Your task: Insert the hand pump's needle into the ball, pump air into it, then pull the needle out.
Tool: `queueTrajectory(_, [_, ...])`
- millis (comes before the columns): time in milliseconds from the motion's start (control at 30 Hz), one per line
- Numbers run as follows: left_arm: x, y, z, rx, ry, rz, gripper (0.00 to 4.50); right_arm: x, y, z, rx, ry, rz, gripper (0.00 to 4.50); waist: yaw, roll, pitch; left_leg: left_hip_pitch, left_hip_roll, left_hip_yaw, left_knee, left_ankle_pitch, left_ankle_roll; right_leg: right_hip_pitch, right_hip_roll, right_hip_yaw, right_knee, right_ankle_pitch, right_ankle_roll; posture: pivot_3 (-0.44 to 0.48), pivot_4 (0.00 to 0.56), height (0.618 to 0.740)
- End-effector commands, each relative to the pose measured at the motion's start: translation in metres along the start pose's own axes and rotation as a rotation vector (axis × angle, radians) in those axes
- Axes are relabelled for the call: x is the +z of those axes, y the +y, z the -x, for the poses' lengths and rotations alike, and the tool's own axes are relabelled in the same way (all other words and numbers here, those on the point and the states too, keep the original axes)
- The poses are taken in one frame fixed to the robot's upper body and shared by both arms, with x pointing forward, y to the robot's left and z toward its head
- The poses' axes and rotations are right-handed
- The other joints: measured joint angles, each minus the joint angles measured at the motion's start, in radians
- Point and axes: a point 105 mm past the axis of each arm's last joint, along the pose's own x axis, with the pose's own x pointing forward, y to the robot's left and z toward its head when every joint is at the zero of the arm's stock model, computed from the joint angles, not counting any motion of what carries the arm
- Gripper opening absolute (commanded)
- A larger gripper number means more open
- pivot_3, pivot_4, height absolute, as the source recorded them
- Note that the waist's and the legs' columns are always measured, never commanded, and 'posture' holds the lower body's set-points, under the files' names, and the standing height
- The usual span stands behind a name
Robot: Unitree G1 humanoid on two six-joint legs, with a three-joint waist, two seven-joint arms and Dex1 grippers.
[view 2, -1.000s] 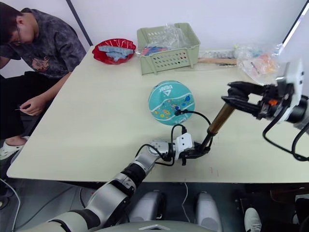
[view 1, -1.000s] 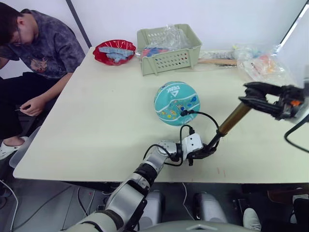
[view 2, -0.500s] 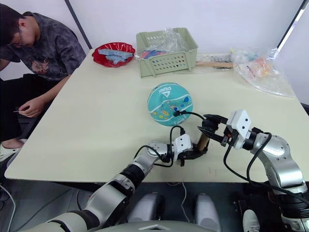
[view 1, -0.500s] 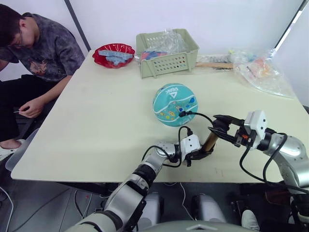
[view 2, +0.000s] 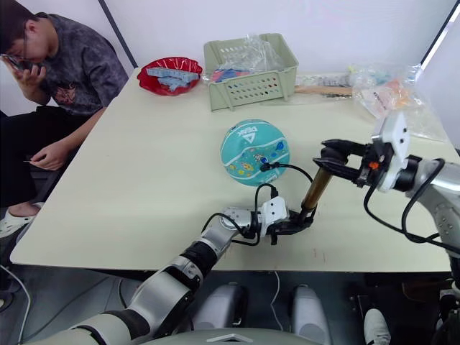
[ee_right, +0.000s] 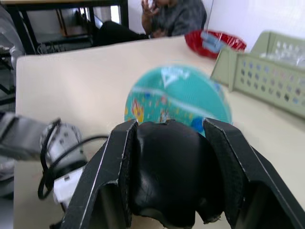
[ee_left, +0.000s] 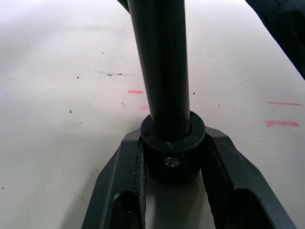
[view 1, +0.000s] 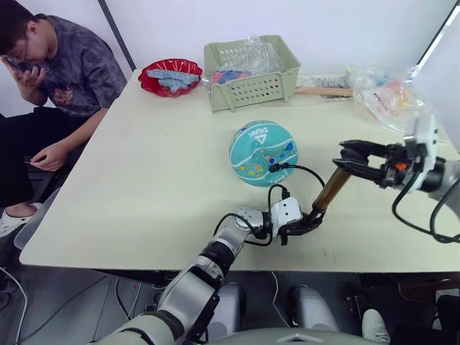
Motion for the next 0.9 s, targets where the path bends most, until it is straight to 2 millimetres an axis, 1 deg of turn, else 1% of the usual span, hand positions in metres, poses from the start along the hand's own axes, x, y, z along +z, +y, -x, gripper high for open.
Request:
queueTrajectory(33, [-0.039,-0.015,0.008,-0.029,0.136,0.065,1.16,0.077,-0.024,0.031,-0.122,-0.120,0.166,1.73,0.000,0.004,0.004,0.000,0.000,0.001,0.000,0.000,0.000,0.000,-0.001,0.001,0.000,0.000,0.000,0.000,0.150,0.740])
queueTrajectory(67, [-0.039,-0.015,0.008,-0.029,0.136,0.066,1.16,0.086,-0.025,0.034,-0.122,-0.128,0.166,1.73,0.000,0.004,0.005,0.000,-0.001,0.001,0.000,0.000,0.000,0.000,-0.001,0.001,0.000,0.000,0.000,0.000,0.150,0.740])
queueTrajectory(133, [-0.039,-0.015,0.008,-0.029,0.137,0.066,1.16,0.093,-0.024,0.038,-0.116,-0.132,0.152,1.73,0.001,0.004,0.005,0.000,0.000,0.001,0.000,0.000,0.000,-0.001,-0.001,0.001,0.000,0.000,0.000,0.000,0.150,0.740])
queueTrajectory(233, [-0.039,-0.015,0.008,-0.027,0.137,0.066,1.16,0.097,-0.023,0.038,-0.115,-0.154,0.132,1.73,0.000,0.004,0.006,-0.001,0.000,0.000,0.000,0.000,0.000,-0.001,-0.001,0.000,0.000,0.000,0.000,0.000,0.150,0.740])
queueTrajectory(300, [-0.040,-0.015,0.008,-0.029,0.138,0.064,1.16,0.090,-0.021,0.035,-0.110,-0.148,0.109,1.73,0.000,0.004,0.006,-0.002,-0.001,0.001,0.000,0.000,0.000,-0.002,-0.001,0.001,0.000,0.000,0.001,0.000,0.150,0.740])
queueTrajectory(367, [-0.040,-0.015,0.008,-0.029,0.138,0.064,1.16,0.073,-0.018,0.030,-0.096,-0.118,0.077,1.73,0.001,0.004,0.006,-0.002,-0.001,0.001,0.000,0.000,0.000,-0.002,-0.001,0.001,0.000,0.000,0.001,0.000,0.150,0.740])
queueTrajectory(500, [-0.040,-0.015,0.008,-0.031,0.139,0.063,1.16,0.031,-0.010,0.018,-0.086,-0.053,0.006,1.73,0.000,0.002,0.005,-0.001,-0.001,0.001,-0.001,0.000,0.000,-0.001,-0.001,0.000,0.000,0.000,0.001,0.000,0.150,0.740])
queueTrajectory(600, [-0.040,-0.015,0.008,-0.030,0.140,0.062,1.16,0.001,0.002,0.005,-0.056,-0.031,-0.058,1.73,-0.001,-0.002,0.002,0.000,0.000,0.000,-0.001,0.000,0.000,0.000,0.000,0.000,0.000,0.000,0.001,0.000,0.150,0.740])
queueTrajectory(700, [-0.040,-0.015,0.009,-0.026,0.140,0.063,1.16,-0.023,0.011,-0.005,-0.048,-0.027,-0.118,1.73,-0.002,-0.004,-0.001,0.002,0.001,0.000,0.000,0.000,0.000,0.001,0.001,0.000,0.000,0.000,0.001,0.000,0.150,0.740])
queueTrajectory(733, [-0.040,-0.015,0.009,-0.025,0.140,0.063,1.16,-0.035,0.016,-0.008,-0.036,0.000,-0.129,1.73,-0.002,-0.006,-0.003,0.002,0.001,0.000,0.000,0.000,0.000,0.001,0.001,0.000,0.000,0.000,0.001,0.000,0.150,0.740])
queueTrajectory(800, [-0.040,-0.015,0.009,-0.024,0.141,0.063,1.16,-0.049,0.023,-0.011,-0.018,0.031,-0.142,1.73,-0.002,-0.006,-0.004,0.003,0.002,-0.001,0.000,0.000,0.000,0.001,0.003,0.000,0.000,0.000,0.000,0.000,0.150,0.740])
queueTrajectory(833, [-0.041,-0.015,0.009,-0.025,0.140,0.063,1.16,-0.053,0.025,-0.012,-0.012,0.036,-0.145,1.73,-0.002,-0.006,-0.004,0.003,0.002,-0.001,0.000,0.000,0.000,0.001,0.003,0.000,0.000,0.000,0.000,0.000,0.150,0.740])
queueTrajectory(900, [-0.041,-0.015,0.010,-0.023,0.141,0.064,1.16,-0.068,0.033,-0.017,-0.007,0.046,-0.192,1.73,-0.002,-0.008,-0.006,0.003,0.002,-0.001,0.000,0.000,0.000,0.001,0.003,0.000,0.000,0.000,0.000,0.000,0.150,0.740])
